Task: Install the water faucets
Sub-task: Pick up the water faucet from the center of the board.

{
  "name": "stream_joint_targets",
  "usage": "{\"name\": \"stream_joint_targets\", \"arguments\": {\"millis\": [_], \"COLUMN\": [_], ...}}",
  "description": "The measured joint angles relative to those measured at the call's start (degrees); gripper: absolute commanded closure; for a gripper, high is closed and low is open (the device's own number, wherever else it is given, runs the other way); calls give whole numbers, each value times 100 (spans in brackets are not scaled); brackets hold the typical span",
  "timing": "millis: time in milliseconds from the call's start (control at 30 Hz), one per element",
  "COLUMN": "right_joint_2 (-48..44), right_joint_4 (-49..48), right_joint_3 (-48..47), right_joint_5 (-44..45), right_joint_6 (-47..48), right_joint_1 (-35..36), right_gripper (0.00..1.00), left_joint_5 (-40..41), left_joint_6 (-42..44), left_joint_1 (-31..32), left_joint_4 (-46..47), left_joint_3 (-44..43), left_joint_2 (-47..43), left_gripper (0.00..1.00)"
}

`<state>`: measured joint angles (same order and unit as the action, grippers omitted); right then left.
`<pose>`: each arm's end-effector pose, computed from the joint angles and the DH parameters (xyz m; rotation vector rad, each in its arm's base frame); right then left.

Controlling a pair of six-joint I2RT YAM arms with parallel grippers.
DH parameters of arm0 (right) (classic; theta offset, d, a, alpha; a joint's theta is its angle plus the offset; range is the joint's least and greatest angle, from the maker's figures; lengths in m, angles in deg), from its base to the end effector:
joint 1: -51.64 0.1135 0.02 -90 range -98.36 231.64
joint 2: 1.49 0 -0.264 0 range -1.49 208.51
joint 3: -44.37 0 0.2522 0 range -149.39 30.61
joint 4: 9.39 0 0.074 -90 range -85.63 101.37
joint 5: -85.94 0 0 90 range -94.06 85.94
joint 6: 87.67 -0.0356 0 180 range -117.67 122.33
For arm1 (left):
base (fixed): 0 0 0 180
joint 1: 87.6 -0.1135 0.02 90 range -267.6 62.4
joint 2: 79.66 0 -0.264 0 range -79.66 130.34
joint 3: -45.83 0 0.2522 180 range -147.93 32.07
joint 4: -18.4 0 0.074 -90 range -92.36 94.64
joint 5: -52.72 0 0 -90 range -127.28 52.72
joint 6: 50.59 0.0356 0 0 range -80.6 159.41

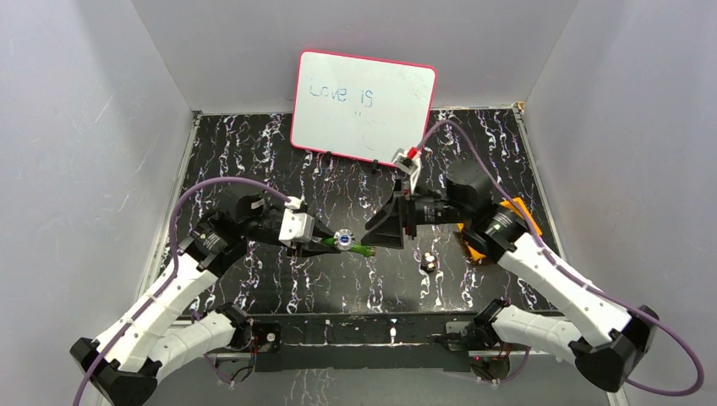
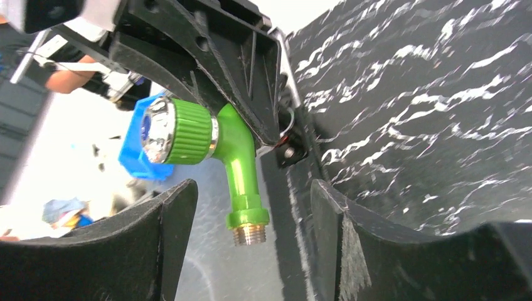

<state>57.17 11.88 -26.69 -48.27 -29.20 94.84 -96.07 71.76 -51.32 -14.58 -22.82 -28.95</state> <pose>0.1487 0.1737 0.3778 -0.8339 1.7878 1.5695 0.1287 -0.1323 0.3715 1.5282 0.9669 -0.9784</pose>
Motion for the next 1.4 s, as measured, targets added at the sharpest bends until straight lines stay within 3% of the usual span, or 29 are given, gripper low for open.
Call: {"name": "stream_joint_targets", "arguments": {"millis": [233, 433, 833, 1400], "right_joint_2": [-1049, -1429, -953, -662], "right_joint_4": [-195, -343, -129, -37], "right_joint_3": [48, 116, -92, -247], "right_joint_5": [920, 1147, 800, 1434], "right_joint_6": [767, 1427, 2275, 3458], "right_joint_1": [0, 0, 173, 1384], "right_gripper": [23, 23, 18, 20], "left_joint_5": [-7, 164, 293, 468], "left_joint_6": [-688, -1488, -2424, -2492], "left_joint_1": [2, 2, 2, 2], "left_joint_4": [358, 599, 791, 763], "left_joint_3": [20, 20, 140, 188], "left_joint_2": [-374, -483, -601, -664], "left_gripper": [100, 100, 100, 100]}}
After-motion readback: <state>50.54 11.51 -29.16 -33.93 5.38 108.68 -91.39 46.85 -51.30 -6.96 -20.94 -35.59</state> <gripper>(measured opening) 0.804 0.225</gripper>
